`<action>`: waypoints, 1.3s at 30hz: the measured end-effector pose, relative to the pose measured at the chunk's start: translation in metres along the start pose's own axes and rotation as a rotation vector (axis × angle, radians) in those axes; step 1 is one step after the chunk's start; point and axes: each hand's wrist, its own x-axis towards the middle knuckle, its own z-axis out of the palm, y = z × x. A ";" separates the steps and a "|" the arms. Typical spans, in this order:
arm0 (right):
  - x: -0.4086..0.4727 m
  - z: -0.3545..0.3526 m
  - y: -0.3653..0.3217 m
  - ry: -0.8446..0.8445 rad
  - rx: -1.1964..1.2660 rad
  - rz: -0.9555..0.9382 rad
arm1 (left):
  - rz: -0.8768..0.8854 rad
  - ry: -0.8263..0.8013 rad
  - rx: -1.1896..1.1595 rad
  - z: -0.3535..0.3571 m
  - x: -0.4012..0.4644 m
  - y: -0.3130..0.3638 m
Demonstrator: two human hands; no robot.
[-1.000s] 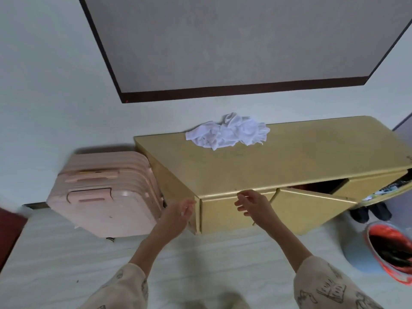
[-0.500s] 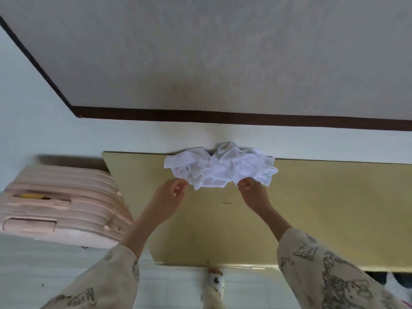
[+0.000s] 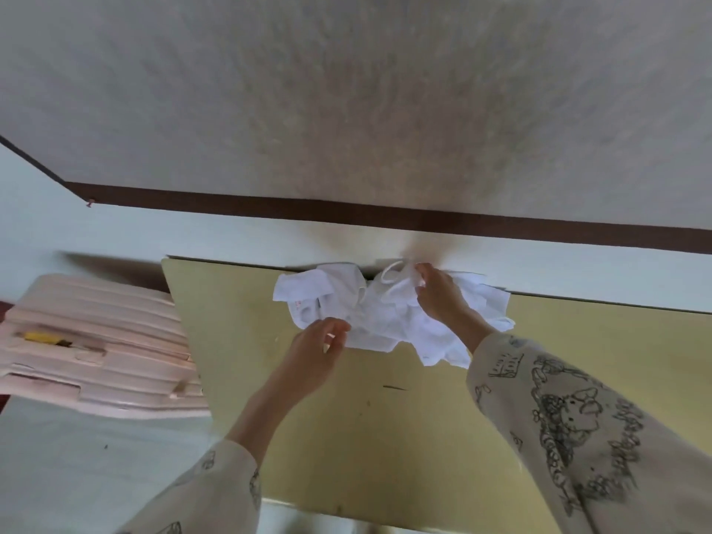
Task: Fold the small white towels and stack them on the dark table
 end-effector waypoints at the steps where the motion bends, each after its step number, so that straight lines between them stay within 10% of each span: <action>1: 0.001 0.002 0.003 0.015 0.002 0.001 | -0.003 -0.009 0.003 0.002 0.002 0.000; 16: -0.121 -0.062 -0.041 0.284 -0.175 -0.622 | 0.434 0.109 0.214 0.003 -0.005 0.045; 32: -0.247 -0.040 -0.054 0.055 0.134 -0.197 | 0.507 0.030 0.004 -0.079 -0.105 0.048; 39: -0.254 -0.049 -0.002 0.221 -0.043 -0.087 | 0.458 0.085 -0.004 -0.078 -0.111 0.036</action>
